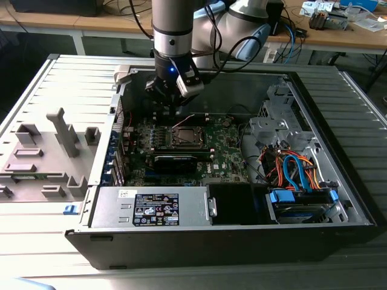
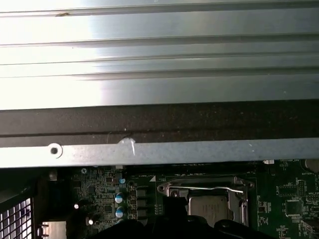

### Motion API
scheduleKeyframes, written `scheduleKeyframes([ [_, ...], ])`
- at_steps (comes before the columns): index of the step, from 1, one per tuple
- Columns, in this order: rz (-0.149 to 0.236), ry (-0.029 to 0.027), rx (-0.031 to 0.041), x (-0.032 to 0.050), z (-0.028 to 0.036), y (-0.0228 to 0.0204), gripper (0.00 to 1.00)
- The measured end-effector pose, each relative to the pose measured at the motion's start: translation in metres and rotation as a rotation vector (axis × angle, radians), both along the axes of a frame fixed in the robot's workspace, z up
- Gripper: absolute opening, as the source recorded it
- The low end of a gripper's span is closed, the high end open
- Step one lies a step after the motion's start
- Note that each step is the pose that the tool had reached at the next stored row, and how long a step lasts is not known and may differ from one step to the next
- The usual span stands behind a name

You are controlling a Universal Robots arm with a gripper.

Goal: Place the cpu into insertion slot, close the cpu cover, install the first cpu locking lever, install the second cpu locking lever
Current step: 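Install the first cpu locking lever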

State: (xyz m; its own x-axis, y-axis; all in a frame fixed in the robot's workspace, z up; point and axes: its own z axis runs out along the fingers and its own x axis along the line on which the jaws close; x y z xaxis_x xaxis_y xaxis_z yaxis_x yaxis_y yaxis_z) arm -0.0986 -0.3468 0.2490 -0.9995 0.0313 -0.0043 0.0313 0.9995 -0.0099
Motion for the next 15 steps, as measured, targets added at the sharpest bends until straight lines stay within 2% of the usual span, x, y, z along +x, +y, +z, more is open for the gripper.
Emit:
scheduleKeyframes([
  [9,0.008,-0.0001,0.0001,0.0012,-0.0111,0.0096,0.11],
  [15,0.027,0.0,0.0,0.0012,-0.0194,0.0116,0.11],
])
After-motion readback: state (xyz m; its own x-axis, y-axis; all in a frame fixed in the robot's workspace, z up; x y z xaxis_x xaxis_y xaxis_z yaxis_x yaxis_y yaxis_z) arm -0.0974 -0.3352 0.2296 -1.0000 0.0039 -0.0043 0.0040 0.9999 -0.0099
